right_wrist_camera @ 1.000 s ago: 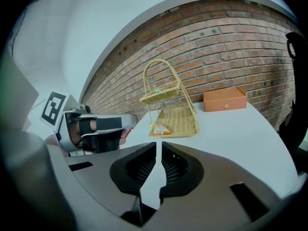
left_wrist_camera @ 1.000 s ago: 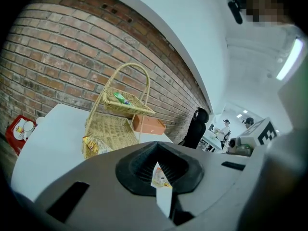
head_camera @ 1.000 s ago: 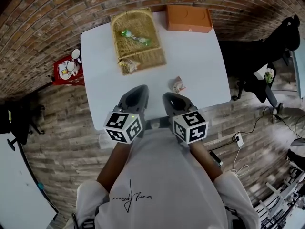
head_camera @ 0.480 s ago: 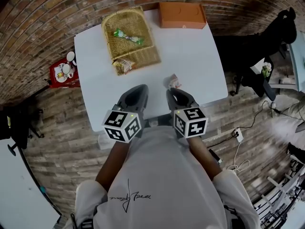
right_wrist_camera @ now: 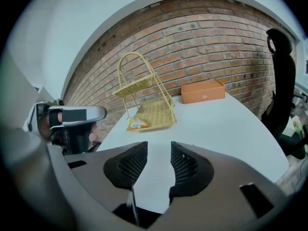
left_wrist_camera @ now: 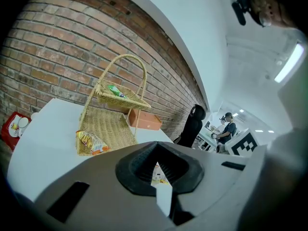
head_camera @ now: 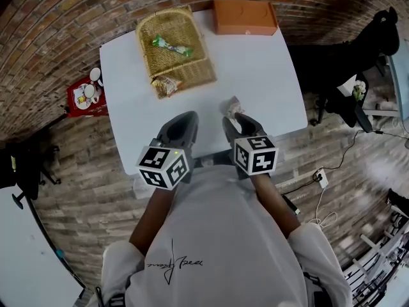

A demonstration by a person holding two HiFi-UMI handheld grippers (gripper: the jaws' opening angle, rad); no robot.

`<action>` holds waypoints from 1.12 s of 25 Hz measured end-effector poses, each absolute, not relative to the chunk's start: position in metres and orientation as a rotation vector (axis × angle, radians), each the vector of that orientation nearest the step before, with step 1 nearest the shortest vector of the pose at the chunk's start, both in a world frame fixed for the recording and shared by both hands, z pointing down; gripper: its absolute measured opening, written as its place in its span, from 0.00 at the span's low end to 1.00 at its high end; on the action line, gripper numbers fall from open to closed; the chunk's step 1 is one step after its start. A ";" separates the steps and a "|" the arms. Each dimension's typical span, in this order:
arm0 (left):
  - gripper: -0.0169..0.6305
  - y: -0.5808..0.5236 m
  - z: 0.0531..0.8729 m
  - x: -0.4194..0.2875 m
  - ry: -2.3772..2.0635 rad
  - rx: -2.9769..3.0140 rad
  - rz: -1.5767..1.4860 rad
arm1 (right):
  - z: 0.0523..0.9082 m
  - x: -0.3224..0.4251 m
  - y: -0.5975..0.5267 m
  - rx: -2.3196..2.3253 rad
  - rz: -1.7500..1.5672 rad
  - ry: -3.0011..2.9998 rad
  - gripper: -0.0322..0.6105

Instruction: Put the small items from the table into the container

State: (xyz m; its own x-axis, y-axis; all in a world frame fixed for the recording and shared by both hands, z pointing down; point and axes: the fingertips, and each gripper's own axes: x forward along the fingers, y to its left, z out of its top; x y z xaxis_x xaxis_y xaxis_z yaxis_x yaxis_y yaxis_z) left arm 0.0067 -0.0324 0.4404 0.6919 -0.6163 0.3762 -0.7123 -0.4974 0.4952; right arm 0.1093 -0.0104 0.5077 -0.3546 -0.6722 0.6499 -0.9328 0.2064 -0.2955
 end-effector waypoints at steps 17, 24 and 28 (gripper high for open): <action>0.04 -0.032 0.449 0.008 -1.004 2.249 0.217 | 0.548 0.133 -0.014 1.592 1.042 -1.940 0.35; 0.04 -0.033 0.449 0.008 -1.007 2.248 0.223 | 0.563 0.144 -0.016 1.607 1.056 -1.888 0.35; 0.04 -0.035 0.450 0.005 -1.017 2.241 0.224 | 0.577 0.147 -0.017 1.571 1.040 -1.855 0.38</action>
